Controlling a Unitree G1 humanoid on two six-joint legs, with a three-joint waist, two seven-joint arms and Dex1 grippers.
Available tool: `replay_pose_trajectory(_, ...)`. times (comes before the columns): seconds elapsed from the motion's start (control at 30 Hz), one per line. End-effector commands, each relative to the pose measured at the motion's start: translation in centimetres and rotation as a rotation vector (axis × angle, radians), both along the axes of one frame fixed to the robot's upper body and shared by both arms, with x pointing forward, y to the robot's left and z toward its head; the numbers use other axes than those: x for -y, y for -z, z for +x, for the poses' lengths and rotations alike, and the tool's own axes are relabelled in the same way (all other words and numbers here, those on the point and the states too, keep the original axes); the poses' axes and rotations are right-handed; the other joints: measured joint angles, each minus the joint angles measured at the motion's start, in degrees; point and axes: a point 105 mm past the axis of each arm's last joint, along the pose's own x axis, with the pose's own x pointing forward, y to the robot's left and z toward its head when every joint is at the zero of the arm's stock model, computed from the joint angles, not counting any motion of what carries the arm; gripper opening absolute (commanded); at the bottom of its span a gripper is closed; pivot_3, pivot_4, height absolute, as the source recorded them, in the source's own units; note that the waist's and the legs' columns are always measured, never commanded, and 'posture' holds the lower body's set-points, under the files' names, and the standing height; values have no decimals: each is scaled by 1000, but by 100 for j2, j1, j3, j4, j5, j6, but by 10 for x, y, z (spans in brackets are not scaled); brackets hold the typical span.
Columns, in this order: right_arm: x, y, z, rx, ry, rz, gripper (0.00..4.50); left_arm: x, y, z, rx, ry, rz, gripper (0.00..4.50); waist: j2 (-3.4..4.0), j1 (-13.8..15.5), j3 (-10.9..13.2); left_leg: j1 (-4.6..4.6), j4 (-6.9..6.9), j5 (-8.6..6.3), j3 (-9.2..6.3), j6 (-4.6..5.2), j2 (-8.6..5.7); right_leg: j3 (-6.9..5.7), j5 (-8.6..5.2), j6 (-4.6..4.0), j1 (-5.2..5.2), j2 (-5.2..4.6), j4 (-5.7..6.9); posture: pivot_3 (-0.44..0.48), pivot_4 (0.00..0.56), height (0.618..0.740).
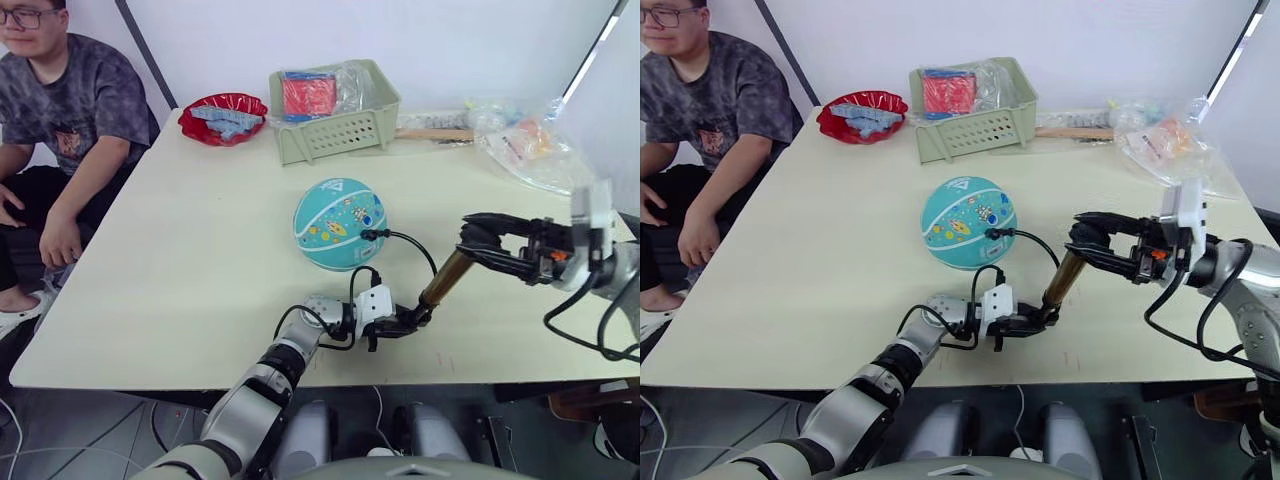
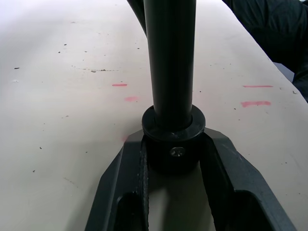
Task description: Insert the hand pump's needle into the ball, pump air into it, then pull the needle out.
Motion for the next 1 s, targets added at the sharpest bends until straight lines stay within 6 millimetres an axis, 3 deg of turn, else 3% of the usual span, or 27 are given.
replay_pose_trajectory(0.03,-8,50,-6,-150,-27,-66,1687,-17,36,-17,-117,-13,126,1070,3,-3,-16,1,-1,0,0,0,0,0,-1,0,0,1,0,0,150,738)
replay_pose_trajectory(0.2,-14,74,-11,-166,-25,-85,1687,-19,37,-17,-118,-14,129,1070,-9,-4,-36,4,-2,0,1,0,0,1,-9,-14,1,8,0,0,150,738)
replay_pose_trajectory(0.4,-21,71,-15,-157,-41,-61,1687,-18,37,-17,-118,-14,130,1070,-5,-1,-43,3,-3,0,2,0,0,1,-12,-20,1,8,0,0,150,738)
replay_pose_trajectory(0.83,12,-38,8,49,22,82,1687,-17,37,-17,-120,-8,129,1070,21,15,29,-15,-1,0,2,0,-5,2,-12,-20,-11,-6,-1,0,150,738)
replay_pose_trajectory(1.0,21,-69,8,102,26,106,1687,-17,36,-17,-120,-9,127,1070,33,12,50,-16,2,0,1,0,-5,1,-11,-20,-11,-6,-1,0,150,738)
